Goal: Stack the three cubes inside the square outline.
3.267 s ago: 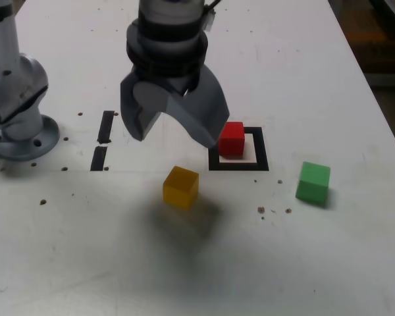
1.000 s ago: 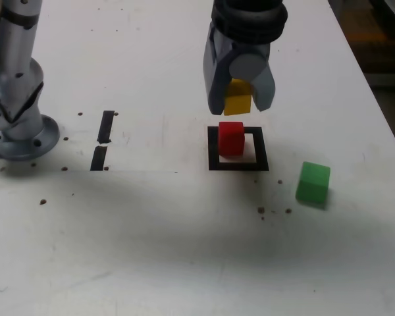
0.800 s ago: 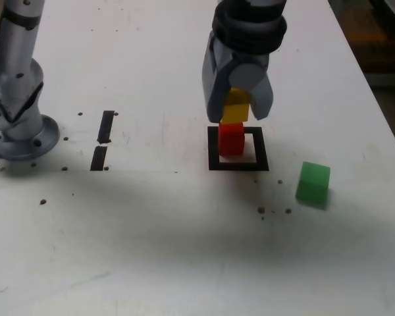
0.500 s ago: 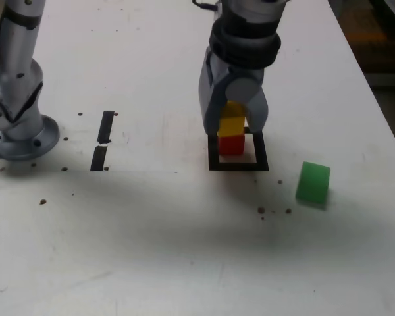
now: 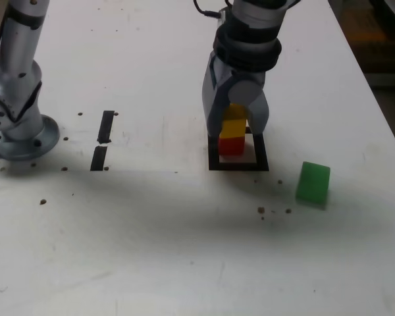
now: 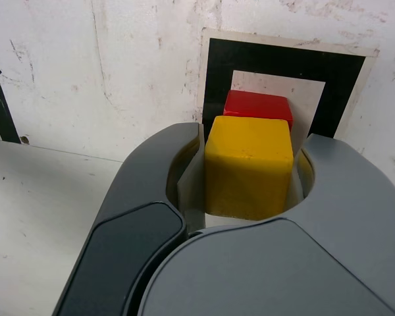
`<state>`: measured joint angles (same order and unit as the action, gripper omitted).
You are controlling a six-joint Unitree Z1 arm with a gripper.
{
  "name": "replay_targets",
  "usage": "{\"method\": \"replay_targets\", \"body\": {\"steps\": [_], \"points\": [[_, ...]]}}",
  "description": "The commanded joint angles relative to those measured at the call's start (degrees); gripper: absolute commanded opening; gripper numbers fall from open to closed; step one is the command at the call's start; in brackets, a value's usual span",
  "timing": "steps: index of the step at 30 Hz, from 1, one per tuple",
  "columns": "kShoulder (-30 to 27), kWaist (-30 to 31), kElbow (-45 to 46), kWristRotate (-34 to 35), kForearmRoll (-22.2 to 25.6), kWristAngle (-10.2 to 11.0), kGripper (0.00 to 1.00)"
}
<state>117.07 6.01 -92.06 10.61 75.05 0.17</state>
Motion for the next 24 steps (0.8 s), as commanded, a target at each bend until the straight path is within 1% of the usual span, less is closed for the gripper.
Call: {"method": "replay_targets", "body": {"steps": [1,9,11,12,13,14,19,20,22,24], "points": [[0.15,-0.13,0.14,-0.25,-0.12,-0.17,0.25],[0.48,-0.21,0.26,-0.71,-0.83,-0.59,0.25],[0.53,-0.23,0.32,-0.74,-0.94,-0.57,0.27],[0.57,-0.26,0.36,-0.76,-0.99,-0.56,0.30],[0.59,-0.29,0.40,-0.77,-1.02,-0.56,0.34],[0.61,-0.33,0.45,-0.77,-1.03,-0.57,0.40],[0.50,-0.47,0.55,-0.77,-0.99,-0.68,0.82],[0.45,-0.47,0.53,-0.77,-0.97,-0.70,0.89],[0.32,-0.47,0.40,-0.81,-0.91,-0.61,0.97],[0.06,-0.47,0.24,-0.88,-0.67,-0.50,0.99]]}}
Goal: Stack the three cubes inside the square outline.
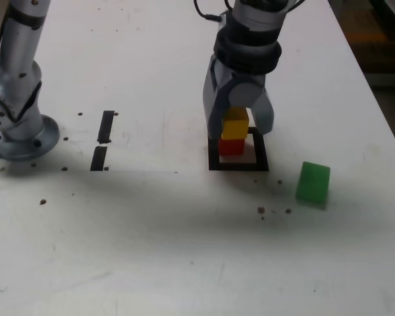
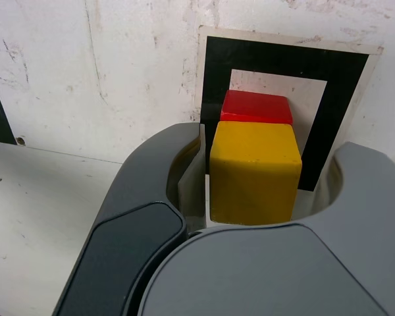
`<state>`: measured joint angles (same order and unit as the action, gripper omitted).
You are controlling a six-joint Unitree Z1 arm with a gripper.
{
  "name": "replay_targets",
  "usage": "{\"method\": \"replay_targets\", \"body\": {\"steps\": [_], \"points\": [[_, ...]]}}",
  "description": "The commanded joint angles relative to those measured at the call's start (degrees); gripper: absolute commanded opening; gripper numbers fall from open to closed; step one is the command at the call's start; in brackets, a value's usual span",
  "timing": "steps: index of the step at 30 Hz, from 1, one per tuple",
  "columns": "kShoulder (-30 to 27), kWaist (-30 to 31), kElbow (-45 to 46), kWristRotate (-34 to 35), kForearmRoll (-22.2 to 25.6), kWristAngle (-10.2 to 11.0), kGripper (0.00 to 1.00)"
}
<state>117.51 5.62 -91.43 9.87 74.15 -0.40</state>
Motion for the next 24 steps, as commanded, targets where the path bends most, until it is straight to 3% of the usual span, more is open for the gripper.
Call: {"method": "replay_targets", "body": {"steps": [1,7,14,20,24], "points": [[-0.57,-0.08,-0.48,-0.18,0.45,0.11,0.99],[-3.19,0.44,-2.22,-0.04,3.80,0.98,1.00],[-3.21,5.01,-13.60,-2.11,9.74,3.77,1.00],[4.17,9.07,-27.03,-7.77,13.38,4.79,0.99],[12.23,10.09,-36.47,-11.69,16.07,3.85,0.99]]}}
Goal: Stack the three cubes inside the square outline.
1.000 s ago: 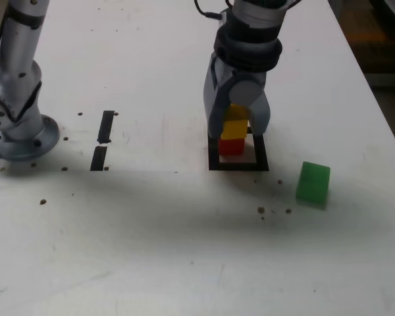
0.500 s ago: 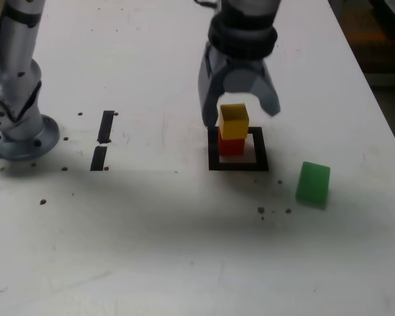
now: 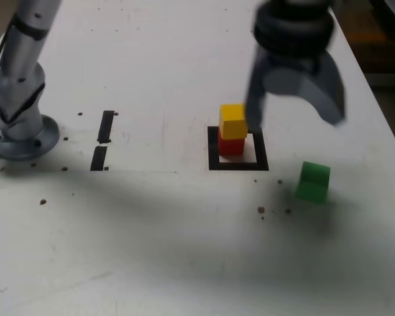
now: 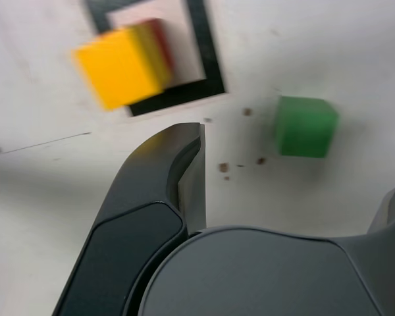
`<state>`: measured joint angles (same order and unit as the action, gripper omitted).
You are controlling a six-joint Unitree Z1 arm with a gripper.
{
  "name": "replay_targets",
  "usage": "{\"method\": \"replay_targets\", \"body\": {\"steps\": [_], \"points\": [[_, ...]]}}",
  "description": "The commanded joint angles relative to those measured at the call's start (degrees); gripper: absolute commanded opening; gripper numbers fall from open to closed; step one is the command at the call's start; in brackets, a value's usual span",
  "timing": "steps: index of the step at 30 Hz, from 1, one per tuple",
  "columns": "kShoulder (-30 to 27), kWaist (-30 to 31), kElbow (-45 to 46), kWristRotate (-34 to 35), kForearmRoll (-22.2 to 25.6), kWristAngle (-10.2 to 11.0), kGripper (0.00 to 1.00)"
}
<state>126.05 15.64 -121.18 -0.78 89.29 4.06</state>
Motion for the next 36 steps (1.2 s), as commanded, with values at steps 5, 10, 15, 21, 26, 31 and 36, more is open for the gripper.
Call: {"method": "replay_targets", "body": {"steps": [5,10,15,21,26,31,36], "points": [[9.84,0.09,-11.11,-2.44,1.77,-2.30,0.98],[12.71,0.09,-12.55,-2.49,1.75,-3.02,0.97],[15.03,0.01,-12.69,-2.74,1.69,-3.72,0.94],[16.69,-0.25,-12.15,-2.85,1.56,-3.85,0.88],[17.37,-0.50,-12.27,-2.87,1.51,-3.32,0.77],[17.44,-0.74,-11.87,-2.53,1.40,-2.55,0.56],[17.53,-0.79,-11.84,-2.38,0.99,-2.38,0.45]]}}
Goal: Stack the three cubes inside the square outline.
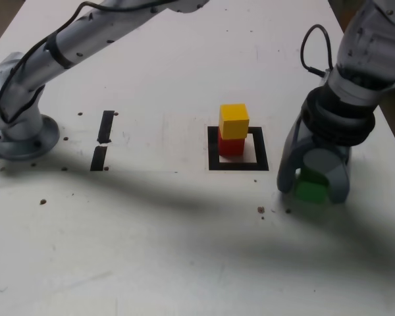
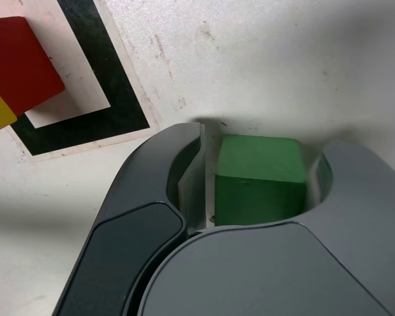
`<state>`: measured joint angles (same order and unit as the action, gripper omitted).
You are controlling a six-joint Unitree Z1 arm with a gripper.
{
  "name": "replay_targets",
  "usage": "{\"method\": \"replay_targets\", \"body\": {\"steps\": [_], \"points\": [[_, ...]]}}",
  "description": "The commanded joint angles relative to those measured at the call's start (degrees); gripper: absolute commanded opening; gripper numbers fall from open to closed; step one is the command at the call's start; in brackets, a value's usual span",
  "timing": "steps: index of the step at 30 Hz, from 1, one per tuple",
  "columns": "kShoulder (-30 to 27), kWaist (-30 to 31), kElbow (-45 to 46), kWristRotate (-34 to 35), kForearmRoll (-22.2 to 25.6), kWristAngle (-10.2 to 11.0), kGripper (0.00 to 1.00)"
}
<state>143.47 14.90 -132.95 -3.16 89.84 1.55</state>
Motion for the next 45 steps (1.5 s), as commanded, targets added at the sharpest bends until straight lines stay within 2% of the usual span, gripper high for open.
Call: {"method": "replay_targets", "body": {"steps": [1,7,14,18,23,27,36,45], "points": [[0.09,-0.05,-0.10,0.00,0.45,0.15,0.42],[-0.17,-0.05,-0.26,-0.14,0.71,-0.05,0.23],[-2.13,-0.05,-0.37,-0.27,2.42,-0.32,0.14],[-8.10,-0.01,0.91,-0.12,3.79,1.02,0.13],[-19.42,-0.38,5.75,0.17,4.02,3.44,0.13],[-24.37,-1.53,10.79,1.34,4.02,4.34,0.13],[-28.71,-4.51,20.77,5.76,3.87,5.06,0.13],[-27.88,-7.34,24.15,7.47,2.60,4.05,0.14]]}}
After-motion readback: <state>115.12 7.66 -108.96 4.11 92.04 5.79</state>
